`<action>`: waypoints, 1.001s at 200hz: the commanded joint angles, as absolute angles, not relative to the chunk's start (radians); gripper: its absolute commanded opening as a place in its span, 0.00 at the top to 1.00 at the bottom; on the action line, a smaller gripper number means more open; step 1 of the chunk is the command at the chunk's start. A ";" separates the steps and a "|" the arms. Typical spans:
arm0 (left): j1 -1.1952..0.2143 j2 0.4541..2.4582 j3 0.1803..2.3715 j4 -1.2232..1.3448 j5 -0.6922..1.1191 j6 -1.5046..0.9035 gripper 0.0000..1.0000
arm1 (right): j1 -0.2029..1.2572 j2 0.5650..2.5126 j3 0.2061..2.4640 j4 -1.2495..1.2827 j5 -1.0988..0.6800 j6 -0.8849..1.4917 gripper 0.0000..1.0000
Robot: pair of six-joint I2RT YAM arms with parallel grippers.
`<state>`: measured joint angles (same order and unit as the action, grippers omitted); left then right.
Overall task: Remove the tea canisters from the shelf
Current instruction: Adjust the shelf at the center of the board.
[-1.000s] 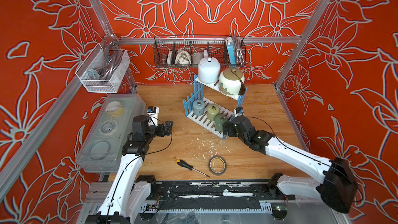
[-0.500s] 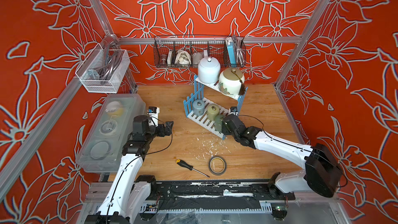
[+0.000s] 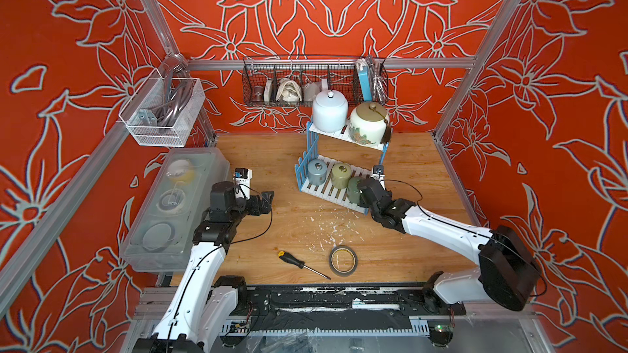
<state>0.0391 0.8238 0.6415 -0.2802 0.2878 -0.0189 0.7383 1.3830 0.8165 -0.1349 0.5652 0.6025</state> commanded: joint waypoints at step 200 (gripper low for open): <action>0.031 0.782 0.655 -0.282 0.297 0.003 0.01 | 0.575 1.503 0.863 0.076 0.293 0.409 1.00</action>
